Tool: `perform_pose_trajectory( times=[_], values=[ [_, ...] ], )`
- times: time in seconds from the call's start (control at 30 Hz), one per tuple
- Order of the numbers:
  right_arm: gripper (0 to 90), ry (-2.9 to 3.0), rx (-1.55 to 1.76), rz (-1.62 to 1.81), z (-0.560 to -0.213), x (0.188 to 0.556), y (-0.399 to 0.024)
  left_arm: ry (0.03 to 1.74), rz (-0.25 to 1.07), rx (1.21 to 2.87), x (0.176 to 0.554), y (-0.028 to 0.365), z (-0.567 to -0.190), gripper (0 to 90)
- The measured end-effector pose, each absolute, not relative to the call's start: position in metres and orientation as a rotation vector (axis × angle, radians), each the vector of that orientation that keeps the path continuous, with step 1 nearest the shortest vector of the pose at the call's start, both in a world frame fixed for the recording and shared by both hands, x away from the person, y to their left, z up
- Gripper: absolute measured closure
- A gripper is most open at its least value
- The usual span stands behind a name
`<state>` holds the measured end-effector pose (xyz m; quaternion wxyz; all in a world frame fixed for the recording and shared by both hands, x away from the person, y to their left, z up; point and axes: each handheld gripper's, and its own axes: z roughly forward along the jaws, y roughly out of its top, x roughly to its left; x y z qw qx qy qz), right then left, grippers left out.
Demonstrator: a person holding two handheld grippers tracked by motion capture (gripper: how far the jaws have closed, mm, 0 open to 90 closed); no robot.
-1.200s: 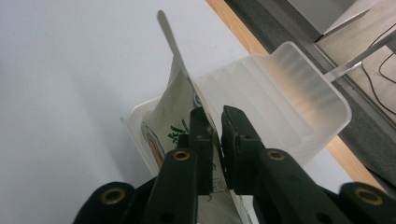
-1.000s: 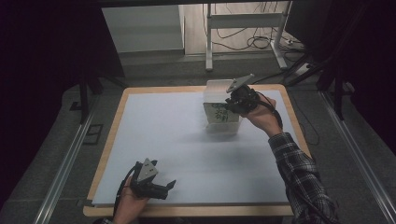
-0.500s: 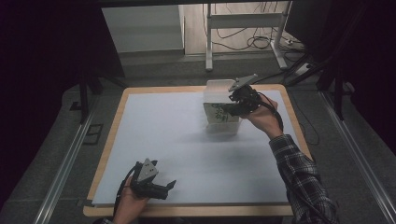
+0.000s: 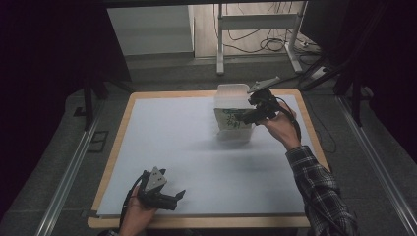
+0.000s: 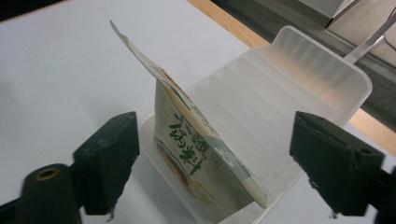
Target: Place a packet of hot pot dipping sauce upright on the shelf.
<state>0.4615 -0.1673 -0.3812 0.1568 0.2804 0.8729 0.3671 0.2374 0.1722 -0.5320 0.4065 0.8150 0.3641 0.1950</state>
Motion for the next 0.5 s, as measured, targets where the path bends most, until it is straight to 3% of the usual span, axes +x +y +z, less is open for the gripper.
perform_pose_trajectory(
  times=[0.5],
  values=[
    [7.2, 2.496, 0.837, 1.113, -0.388, 0.454, -0.182, 0.925, 0.495, 2.049, 0.238, 0.173, -0.532, 1.3]
  ],
)
